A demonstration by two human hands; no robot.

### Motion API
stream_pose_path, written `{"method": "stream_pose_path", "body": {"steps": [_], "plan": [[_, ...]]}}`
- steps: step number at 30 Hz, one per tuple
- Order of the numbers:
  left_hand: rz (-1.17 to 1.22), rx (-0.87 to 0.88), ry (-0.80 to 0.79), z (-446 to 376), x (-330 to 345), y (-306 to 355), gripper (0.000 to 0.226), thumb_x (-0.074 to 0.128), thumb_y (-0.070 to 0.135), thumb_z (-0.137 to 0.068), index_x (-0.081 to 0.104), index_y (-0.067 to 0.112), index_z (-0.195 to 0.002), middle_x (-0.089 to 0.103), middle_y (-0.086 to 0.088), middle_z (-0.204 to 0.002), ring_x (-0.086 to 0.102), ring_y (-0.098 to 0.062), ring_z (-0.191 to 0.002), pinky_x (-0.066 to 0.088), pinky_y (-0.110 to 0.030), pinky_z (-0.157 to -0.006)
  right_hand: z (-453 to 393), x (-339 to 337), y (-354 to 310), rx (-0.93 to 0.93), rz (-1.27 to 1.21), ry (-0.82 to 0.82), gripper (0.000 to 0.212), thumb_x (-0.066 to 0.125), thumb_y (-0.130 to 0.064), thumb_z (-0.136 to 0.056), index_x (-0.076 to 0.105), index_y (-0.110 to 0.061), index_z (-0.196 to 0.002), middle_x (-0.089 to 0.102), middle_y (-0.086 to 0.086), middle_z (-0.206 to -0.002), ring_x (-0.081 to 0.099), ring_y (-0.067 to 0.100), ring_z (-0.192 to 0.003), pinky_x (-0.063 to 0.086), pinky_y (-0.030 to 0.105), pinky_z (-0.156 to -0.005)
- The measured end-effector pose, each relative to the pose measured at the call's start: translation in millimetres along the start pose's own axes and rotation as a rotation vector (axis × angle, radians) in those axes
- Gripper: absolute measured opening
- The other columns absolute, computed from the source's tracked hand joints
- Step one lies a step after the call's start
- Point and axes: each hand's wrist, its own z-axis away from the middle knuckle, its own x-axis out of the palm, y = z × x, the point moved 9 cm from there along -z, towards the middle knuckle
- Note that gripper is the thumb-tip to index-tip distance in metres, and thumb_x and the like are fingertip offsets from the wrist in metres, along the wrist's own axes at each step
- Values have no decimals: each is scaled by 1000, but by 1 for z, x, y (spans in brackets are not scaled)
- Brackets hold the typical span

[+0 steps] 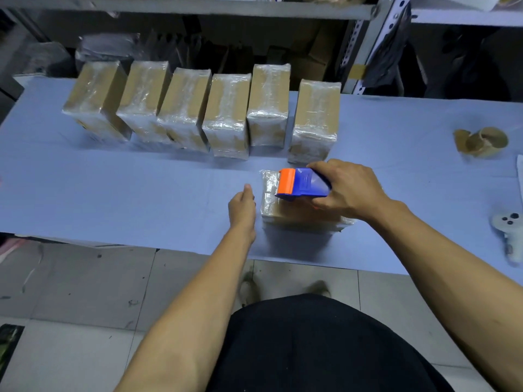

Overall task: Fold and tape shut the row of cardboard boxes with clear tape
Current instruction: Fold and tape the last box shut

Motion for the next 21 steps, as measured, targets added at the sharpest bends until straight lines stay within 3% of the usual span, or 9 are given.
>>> {"method": "stream_pose_path", "body": {"steps": [3,6,8,15,21], "plan": [[-114,176,-105,12,20,30,36,43,45,-106,64,22,-87,67,9,-76,64,1,-68,48,-17,-55,-2,-1,0,-3,13,18,59,58,-67,-78,52,-31,-125,66,-2,-107,62,22,-95,55,39,-80],[-326,300,-162,24,44,40,43,35,45,-108,63,13,-114,67,-9,-102,62,-18,-90,49,-30,-73,-4,-2,0,-6,46,30,63,53,-66,-76,52,-32,-130,66,0,-108,62,24,-96,50,32,-75],[-355,355,-131,28,44,42,43,34,42,-109,62,10,-119,66,-13,-108,61,-22,-95,49,-35,-82,-6,0,-1,-26,85,18,61,58,-61,-80,50,-33,-133,65,0,-110,61,26,-98,44,30,-71],[-338,335,-103,23,40,40,36,41,41,-107,65,15,-116,71,-5,-102,67,-13,-88,51,-26,-70,14,-10,12,-69,68,0,69,57,-60,-82,43,-33,-143,63,2,-108,61,28,-96,43,32,-70],[-338,336,-86,24,41,44,21,48,37,-106,64,24,-107,73,-5,-104,70,-19,-94,59,-36,-78,30,-15,34,-58,110,27,62,59,-56,-79,47,-36,-137,62,1,-96,61,29,-86,38,29,-61]]}}
